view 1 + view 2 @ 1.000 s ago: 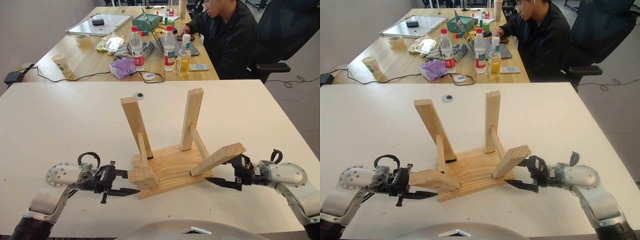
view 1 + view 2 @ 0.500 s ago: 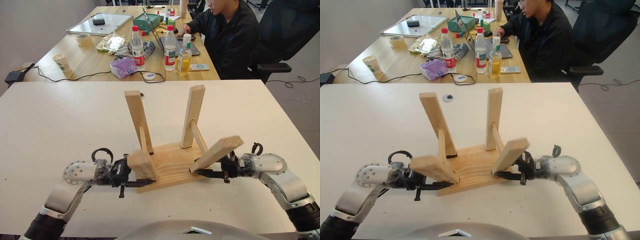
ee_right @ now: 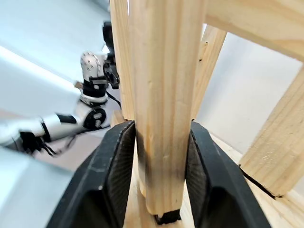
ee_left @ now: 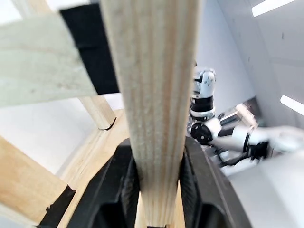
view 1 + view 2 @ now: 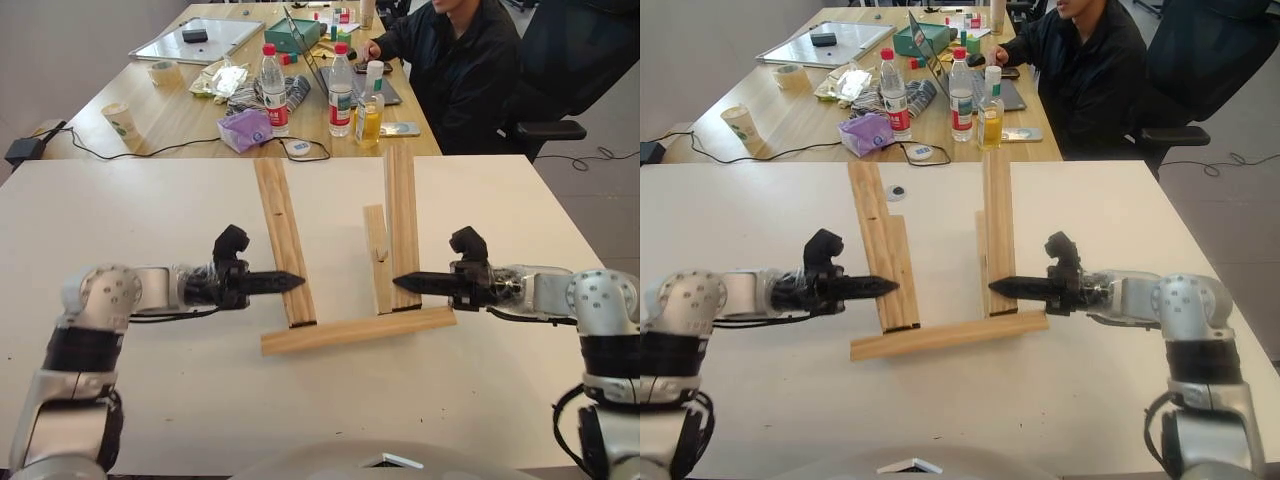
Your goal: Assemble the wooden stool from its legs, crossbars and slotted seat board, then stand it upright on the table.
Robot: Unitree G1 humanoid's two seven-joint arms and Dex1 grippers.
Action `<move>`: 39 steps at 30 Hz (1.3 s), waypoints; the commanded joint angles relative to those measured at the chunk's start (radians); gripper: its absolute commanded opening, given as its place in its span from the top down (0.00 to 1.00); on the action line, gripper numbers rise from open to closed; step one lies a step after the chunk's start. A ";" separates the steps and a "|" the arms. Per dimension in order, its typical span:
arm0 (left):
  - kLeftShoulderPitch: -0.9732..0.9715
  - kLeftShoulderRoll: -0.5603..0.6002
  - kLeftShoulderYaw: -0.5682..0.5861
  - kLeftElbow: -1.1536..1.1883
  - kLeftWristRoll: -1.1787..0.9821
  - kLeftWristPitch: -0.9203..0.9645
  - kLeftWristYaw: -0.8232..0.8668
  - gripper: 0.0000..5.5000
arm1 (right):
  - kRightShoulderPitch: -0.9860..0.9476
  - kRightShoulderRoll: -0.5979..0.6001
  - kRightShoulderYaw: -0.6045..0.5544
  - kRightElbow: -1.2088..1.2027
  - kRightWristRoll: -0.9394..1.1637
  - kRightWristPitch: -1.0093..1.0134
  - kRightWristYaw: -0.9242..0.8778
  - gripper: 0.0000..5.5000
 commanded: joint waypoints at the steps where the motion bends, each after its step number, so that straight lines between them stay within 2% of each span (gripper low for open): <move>1: -0.055 -0.024 0.025 0.112 0.087 0.039 0.074 0.71 | -0.077 0.073 -0.124 0.085 0.003 0.043 -0.154 0.70; 5: -0.107 -0.012 0.098 0.158 0.096 0.033 0.041 0.59 | -0.120 0.086 -0.208 0.089 0.018 0.064 -0.202 0.59; 7: -0.120 0.029 0.139 0.197 0.153 -0.043 0.038 0.52 | -0.111 0.020 -0.227 0.047 -0.030 -0.003 -0.186 0.51; 8: -0.091 0.064 0.137 0.196 0.233 -0.176 0.007 0.49 | -0.026 -0.075 -0.152 -0.047 -0.155 -0.167 -0.088 0.48; 9: -0.037 0.096 0.119 0.173 0.333 -0.364 -0.053 0.46 | 0.071 -0.165 -0.080 -0.125 -0.280 -0.334 0.016 0.44; 10: 0.022 0.098 0.148 0.153 0.411 -0.573 -0.094 0.43 | 0.191 -0.240 -0.042 -0.173 -0.388 -0.506 0.139 0.41; 12: 0.163 0.105 0.164 0.089 0.562 -1.021 -0.263 0.42 | 0.397 -0.320 -0.062 -0.228 -0.480 -0.711 0.333 0.35; 14: 0.301 0.147 0.108 0.080 0.684 -1.329 -0.427 0.42 | 0.551 -0.336 -0.109 -0.282 -0.521 -0.851 0.451 0.32; 15: 0.353 0.167 0.082 0.086 0.715 -1.406 -0.492 0.42 | 0.599 -0.330 -0.126 -0.304 -0.537 -0.908 0.487 0.32; 18: 0.402 0.166 0.065 0.082 0.710 -1.400 -0.553 0.42 | 0.644 -0.316 -0.083 -0.311 -0.612 -1.042 0.510 0.32; 22: 0.438 0.149 0.034 0.100 0.779 -1.579 -0.650 0.42 | 0.657 -0.254 -0.011 -0.318 -0.722 -1.213 0.510 0.32; 26: 0.430 0.075 0.018 0.080 0.793 -1.629 -0.626 0.42 | 0.621 -0.212 0.073 -0.283 -0.825 -1.354 0.468 0.32; 34: 0.413 -0.082 -0.077 0.087 0.850 -1.667 -0.555 0.42 | 0.465 -0.127 0.230 -0.186 -0.916 -1.405 0.427 0.32; 39: 0.389 -0.147 -0.094 0.087 0.867 -1.695 -0.501 0.42 | 0.360 -0.068 0.293 -0.101 -0.949 -1.435 0.409 0.32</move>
